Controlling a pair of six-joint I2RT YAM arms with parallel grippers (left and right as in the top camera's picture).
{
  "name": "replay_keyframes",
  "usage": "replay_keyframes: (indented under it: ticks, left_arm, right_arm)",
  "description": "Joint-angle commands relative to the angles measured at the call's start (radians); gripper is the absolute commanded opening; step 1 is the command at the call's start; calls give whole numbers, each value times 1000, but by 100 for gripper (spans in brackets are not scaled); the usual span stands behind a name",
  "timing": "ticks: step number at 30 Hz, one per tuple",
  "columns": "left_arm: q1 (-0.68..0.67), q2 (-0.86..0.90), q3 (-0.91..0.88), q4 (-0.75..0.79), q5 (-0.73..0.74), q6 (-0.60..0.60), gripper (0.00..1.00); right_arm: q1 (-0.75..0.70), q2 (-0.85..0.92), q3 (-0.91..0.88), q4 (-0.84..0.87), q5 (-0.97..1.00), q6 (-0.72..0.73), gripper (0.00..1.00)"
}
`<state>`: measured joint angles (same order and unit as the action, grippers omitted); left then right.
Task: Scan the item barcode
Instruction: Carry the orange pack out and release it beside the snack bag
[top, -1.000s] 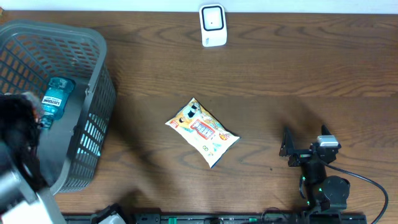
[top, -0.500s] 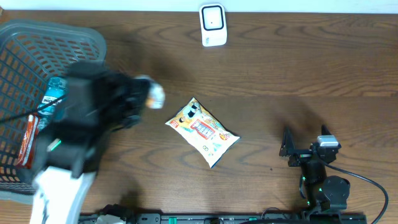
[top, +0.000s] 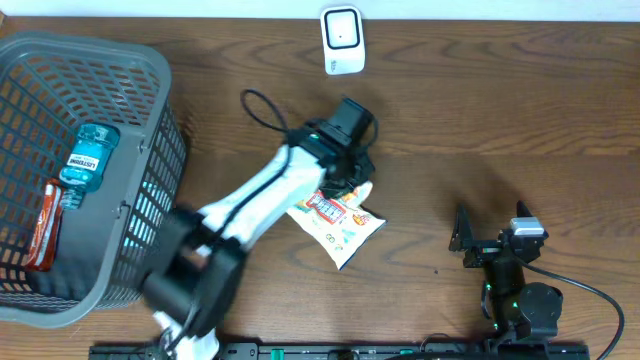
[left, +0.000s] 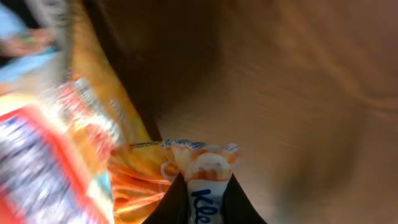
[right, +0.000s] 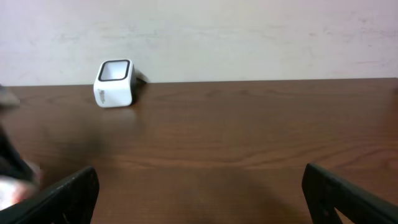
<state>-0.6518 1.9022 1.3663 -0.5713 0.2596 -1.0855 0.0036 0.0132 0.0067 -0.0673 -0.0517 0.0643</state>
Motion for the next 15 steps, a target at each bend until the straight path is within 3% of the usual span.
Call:
replay_keyframes:
  ticks: [1,4,6,7,10,15]
  left_arm:
    - [-19,87,-6,37,-10,19,7]
    - [-29,119,-6,59,-6,63,8]
    - [-34,108,-3,83,13,152,25]
    - [-34,101,0,94,37,194,39]
    - [-34,69,11,97,87,240,68]
    - [-34,-27,11,90,89,288,83]
  right_arm:
    - [-5,-2,-1,-4,1,-2,99]
    - [-5,-2,-1,-4,1,-2,99]
    - [-5,-2,-1,-4,1,-2,99]
    - [-5,-2,-1,-4,1,-2,99]
    - [-5,-2,-1,-4,1,-2,99]
    - [-5,-2,-1,-4,1,-2,99]
